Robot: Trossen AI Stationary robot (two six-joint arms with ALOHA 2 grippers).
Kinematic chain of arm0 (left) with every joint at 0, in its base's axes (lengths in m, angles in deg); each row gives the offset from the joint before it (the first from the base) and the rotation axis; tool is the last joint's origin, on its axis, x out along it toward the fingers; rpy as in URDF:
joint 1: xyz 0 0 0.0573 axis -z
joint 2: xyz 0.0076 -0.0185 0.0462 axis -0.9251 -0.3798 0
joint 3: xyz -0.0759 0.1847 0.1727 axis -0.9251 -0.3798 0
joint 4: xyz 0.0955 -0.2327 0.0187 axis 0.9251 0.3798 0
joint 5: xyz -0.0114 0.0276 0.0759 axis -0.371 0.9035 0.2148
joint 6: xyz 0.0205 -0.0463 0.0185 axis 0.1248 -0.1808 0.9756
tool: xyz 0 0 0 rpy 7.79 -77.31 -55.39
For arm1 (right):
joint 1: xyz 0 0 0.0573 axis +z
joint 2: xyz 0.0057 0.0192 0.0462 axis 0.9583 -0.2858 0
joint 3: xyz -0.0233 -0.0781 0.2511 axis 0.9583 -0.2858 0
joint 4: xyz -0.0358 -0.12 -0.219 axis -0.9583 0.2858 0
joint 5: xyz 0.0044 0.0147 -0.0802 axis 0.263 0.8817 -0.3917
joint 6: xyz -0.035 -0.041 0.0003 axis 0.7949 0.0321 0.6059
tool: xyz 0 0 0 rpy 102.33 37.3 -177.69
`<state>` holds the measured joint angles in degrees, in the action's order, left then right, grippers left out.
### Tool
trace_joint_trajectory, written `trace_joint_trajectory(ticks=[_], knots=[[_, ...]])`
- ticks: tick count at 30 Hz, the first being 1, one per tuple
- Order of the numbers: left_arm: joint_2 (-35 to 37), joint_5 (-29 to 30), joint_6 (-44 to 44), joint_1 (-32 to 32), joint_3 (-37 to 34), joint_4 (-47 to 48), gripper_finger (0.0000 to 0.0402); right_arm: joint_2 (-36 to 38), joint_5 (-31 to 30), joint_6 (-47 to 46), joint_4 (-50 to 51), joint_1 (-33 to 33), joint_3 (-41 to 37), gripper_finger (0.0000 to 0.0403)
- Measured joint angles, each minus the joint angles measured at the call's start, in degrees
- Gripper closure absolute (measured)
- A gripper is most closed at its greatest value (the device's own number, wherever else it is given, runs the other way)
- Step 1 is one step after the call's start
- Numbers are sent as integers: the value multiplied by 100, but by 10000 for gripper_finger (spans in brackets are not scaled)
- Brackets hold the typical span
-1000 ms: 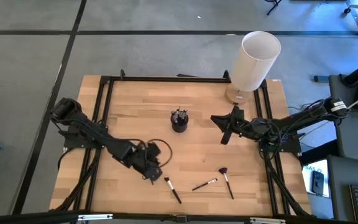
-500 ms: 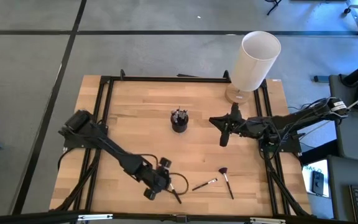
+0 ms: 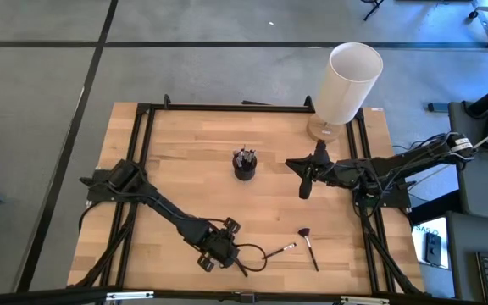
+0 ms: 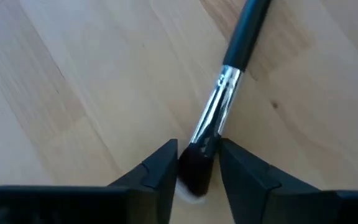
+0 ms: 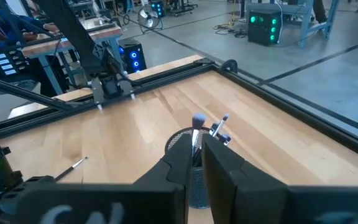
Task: Sort items
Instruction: Put the eyeshadow brush into the organizer
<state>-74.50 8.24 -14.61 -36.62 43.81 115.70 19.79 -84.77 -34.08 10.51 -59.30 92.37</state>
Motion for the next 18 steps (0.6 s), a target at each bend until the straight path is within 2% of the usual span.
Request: trace_joint_trajectory(ticks=[6, 11, 14, 18], knots=[[12, 514, 643, 41, -5, 163, 352, 0, 2, 0, 13, 0, -1, 366], [12, 1006, 1104, 41, -7, 163, 377, 0, 0, 0, 46, 0, 0, 366], [39, 1736, 1570, 85, -7, 225, 379, 0, 0, 0, 85, 0, -1, 366], [63, 3229, 2579, 148, 179, 629, 380, 0, 0, -24, 125, -4, -1, 366]])
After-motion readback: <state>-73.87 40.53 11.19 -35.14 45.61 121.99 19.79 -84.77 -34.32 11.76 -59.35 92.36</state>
